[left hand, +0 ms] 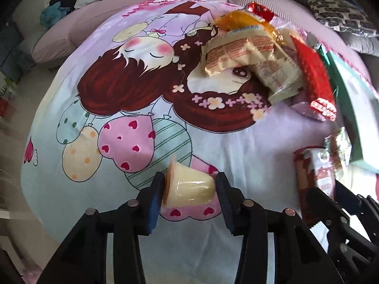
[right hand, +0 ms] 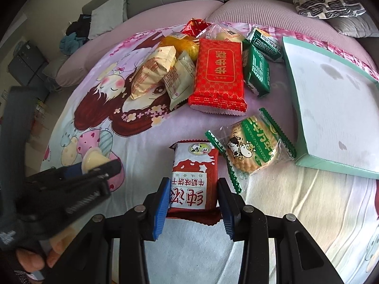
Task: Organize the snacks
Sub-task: 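Lift the pudding cup and biscuit pack and carry both over the tray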
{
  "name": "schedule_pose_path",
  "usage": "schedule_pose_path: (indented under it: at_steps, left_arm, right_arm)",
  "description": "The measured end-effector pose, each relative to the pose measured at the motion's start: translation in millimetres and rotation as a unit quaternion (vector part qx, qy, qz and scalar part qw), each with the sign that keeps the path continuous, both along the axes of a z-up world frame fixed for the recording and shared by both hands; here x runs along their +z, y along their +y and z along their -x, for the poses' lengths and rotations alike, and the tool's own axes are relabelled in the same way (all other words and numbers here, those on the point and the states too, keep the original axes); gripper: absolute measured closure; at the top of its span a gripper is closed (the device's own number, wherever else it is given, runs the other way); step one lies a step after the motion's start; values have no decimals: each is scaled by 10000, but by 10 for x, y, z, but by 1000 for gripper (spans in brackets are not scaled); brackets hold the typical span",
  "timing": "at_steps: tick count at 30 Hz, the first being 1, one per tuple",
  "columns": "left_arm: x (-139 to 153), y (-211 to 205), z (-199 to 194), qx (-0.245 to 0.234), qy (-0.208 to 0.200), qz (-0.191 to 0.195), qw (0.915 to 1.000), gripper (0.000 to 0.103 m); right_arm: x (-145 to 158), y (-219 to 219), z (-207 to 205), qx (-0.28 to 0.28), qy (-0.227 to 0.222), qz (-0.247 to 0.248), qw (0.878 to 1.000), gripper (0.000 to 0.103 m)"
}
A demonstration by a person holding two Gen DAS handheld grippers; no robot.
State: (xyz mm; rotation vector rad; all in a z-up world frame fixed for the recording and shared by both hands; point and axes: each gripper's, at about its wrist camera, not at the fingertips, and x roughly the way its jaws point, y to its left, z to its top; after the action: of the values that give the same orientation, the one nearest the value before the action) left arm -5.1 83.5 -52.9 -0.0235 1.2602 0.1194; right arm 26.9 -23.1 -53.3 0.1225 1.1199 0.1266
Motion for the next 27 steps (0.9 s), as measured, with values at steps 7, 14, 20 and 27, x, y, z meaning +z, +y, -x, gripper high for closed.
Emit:
schedule_pose_path:
  at_steps: [7,14,20,27]
  left_arm:
    - [-46,27,-3,18,-34,-23,10000,59]
    - [11,3,-15,50,-84,6,10000,60]
    - [209,16,-8,75,-317,229,9992,62]
    - [549,-42,39,34,-732,229,9970,63]
  right_arm:
    - [-99,24,-21,30,158,60,9999,61]
    - [-157,21,-38,49,210,97,9997,61]
    - [-35,46,4,94,-23,124,9999,61]
    - [230,14,68,177,-297,-212,9992,61]
